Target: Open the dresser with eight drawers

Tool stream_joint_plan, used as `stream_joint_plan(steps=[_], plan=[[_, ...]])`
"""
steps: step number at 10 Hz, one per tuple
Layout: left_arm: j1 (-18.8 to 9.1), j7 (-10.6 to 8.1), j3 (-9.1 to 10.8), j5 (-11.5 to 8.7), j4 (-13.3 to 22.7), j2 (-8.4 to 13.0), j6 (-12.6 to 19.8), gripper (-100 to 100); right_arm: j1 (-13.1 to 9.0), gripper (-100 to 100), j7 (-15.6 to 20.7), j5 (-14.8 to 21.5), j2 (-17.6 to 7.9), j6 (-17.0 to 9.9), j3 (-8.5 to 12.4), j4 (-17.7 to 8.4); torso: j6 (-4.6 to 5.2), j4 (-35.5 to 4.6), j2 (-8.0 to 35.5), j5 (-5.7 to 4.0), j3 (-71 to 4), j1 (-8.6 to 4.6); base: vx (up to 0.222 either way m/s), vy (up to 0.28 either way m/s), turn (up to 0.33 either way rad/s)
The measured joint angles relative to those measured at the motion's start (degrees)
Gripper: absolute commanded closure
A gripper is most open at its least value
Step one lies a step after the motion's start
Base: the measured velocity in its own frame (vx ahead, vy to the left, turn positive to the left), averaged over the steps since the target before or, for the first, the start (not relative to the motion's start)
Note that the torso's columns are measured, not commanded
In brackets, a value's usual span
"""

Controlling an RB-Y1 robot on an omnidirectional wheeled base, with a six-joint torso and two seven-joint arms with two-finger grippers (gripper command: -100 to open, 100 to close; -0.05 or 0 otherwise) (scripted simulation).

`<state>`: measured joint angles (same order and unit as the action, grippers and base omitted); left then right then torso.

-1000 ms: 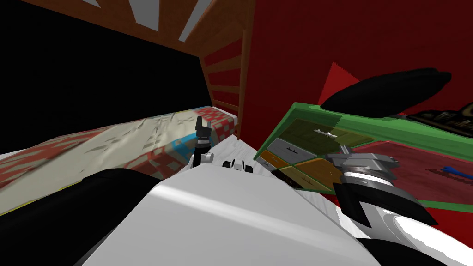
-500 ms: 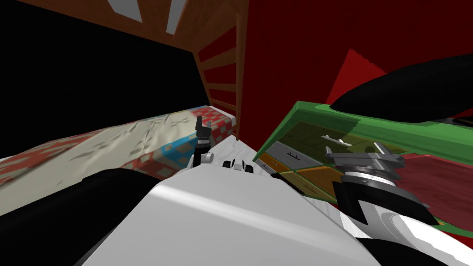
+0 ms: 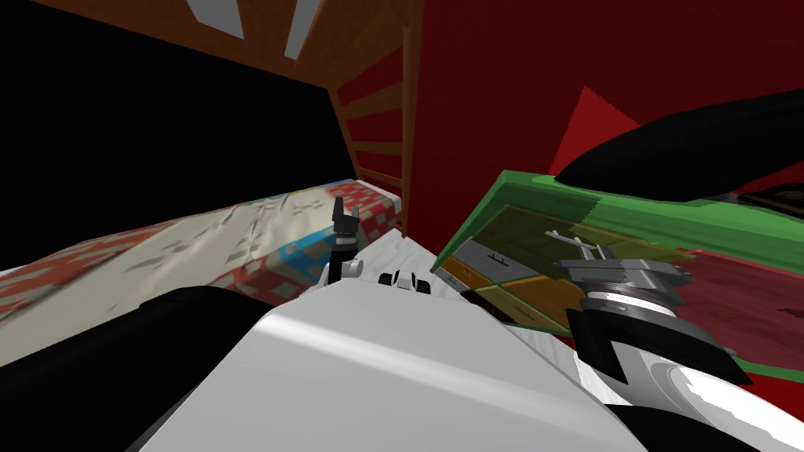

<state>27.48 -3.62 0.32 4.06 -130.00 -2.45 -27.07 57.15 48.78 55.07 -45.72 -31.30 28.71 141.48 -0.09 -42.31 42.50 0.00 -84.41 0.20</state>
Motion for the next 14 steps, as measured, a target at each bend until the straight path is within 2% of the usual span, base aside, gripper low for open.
stream_joint_plan(steps=[5,6,8,14], plan=[[0.0,0.00,0.00,0.0,0.0,0.0,0.0,0,1.2,100,-0.7,0.5,-0.3,0.0,-0.3,1.1,0.10,0.0,-0.1,-0.01,-0.1,-0.14,-0.137,0.083,-0.020],[0.0,0.00,0.00,0.0,0.0,0.0,0.0,0,1.5,-100,-0.9,0.6,-0.4,-0.1,-0.3,1.3,0.09,0.0,-0.2,0.01,-0.1,-0.10,-0.035,0.055,-0.137],[0.0,0.00,0.02,0.0,0.0,0.0,0.0,0,4.1,-100,-1.4,-2.4,-2.4,-0.6,3.3,2.9,0.06,0.2,-0.7,-0.08,-0.5,-0.45,0.061,-0.015,-0.094],[0.0,0.00,0.02,0.0,0.0,0.0,0.0,0,9.8,-100,-3.0,-8.6,-6.9,-1.6,10.8,6.9,0.11,-0.2,0.0,0.22,-0.1,0.01,0.043,-0.008,-0.082]])
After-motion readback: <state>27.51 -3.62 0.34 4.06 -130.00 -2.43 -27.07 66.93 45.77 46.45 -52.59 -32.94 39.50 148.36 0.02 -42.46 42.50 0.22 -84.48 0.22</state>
